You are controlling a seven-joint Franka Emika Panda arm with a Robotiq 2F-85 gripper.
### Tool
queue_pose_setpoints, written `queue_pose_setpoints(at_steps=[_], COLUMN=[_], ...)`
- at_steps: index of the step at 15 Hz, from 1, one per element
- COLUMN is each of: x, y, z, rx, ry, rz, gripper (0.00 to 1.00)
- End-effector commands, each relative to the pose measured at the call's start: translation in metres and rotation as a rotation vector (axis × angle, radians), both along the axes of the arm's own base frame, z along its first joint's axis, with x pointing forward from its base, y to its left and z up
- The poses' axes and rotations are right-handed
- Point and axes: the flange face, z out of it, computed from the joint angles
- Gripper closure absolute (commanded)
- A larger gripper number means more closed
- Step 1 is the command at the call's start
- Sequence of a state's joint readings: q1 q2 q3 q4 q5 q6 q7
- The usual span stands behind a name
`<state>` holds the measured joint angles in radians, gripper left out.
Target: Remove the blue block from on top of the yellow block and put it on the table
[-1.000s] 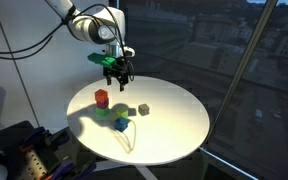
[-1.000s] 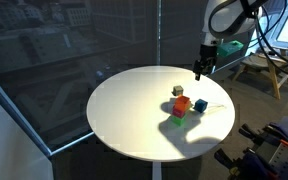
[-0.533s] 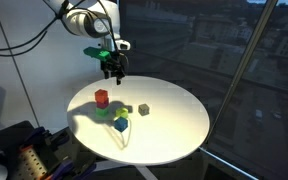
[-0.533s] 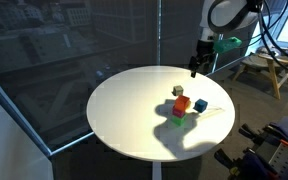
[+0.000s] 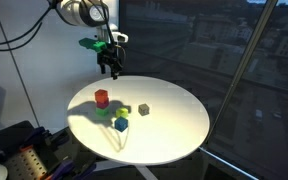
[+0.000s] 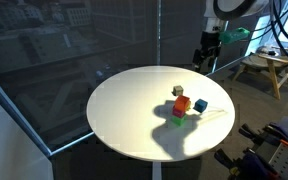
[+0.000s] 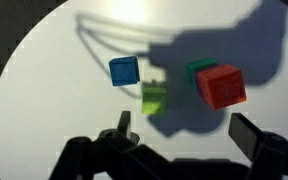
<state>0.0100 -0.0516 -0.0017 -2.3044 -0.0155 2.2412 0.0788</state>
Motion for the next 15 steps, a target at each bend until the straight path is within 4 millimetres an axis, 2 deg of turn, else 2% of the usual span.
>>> queue_pose_setpoints(at_steps=[1,10,11,15], x=[-0.014,-0.029,-0.022,-0.023], y=[0.003,0.010,0.009,0.010], z=[0.022,0.045,0.037,0.039], rx=[0.019,0.065,0.033,0.045], ry=[0.021,0.047,0.041,0.046], rz=[0.004,0.136,0.092,0.119], gripper=[0.00,0.00,0.00,0.00])
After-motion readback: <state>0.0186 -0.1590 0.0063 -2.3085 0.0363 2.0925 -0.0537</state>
